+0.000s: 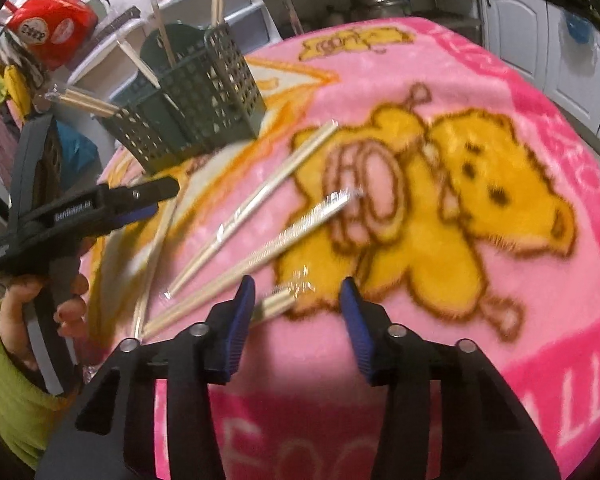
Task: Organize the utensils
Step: 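Close the left tool on a wrapped chopstick pair while the right tool grasps another, then lift the left tool's chopsticks over the green holder while the right tool carries its pair there, then lower both held chopstick pairs into the green holder and open both tools, then move both open tools back toward the last two wrapped chopstick pairs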
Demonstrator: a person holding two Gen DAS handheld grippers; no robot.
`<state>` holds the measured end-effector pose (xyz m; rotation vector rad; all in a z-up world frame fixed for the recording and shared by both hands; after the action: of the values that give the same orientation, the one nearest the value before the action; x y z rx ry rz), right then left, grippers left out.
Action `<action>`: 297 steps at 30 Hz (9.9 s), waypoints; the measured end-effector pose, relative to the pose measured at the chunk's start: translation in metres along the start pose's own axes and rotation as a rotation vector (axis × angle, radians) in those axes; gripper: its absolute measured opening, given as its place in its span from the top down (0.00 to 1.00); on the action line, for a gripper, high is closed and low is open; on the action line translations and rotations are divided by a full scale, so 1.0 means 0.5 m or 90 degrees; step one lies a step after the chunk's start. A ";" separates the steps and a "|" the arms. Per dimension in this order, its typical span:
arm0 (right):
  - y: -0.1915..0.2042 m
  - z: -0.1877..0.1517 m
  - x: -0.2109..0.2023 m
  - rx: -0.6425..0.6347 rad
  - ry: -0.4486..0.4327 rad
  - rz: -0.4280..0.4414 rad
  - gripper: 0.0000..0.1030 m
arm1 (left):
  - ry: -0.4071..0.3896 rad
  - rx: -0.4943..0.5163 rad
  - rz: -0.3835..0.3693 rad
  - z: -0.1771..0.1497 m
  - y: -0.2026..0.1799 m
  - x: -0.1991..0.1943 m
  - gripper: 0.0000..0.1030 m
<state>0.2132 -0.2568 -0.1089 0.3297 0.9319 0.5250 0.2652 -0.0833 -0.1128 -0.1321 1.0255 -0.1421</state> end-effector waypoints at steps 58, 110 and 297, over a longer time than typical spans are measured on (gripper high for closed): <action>0.170 0.224 -0.140 -0.141 -0.197 0.090 0.99 | -0.183 -0.021 -0.148 0.144 -0.031 -0.289 0.99; 0.330 0.416 -0.276 -0.241 -0.350 0.144 0.99 | -0.345 0.031 -0.162 0.303 -0.088 -0.494 1.00; -0.070 0.106 0.045 0.044 -0.013 0.035 0.62 | 0.053 0.157 -0.068 -0.152 -0.087 -0.054 0.74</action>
<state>0.2780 -0.2757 -0.1111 0.4232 0.9240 0.5403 0.1836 -0.1246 -0.1213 0.0439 1.0762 -0.3713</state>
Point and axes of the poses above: each gripper's, at about its wrist camera, not at the fingertips, and x roughly the way its jaws point, y to its left, z to its top, the point moved 8 cm from there along x, roughly the way its jaws point, and after that the axes turned 13 degrees about z, right-handed, at the moved point
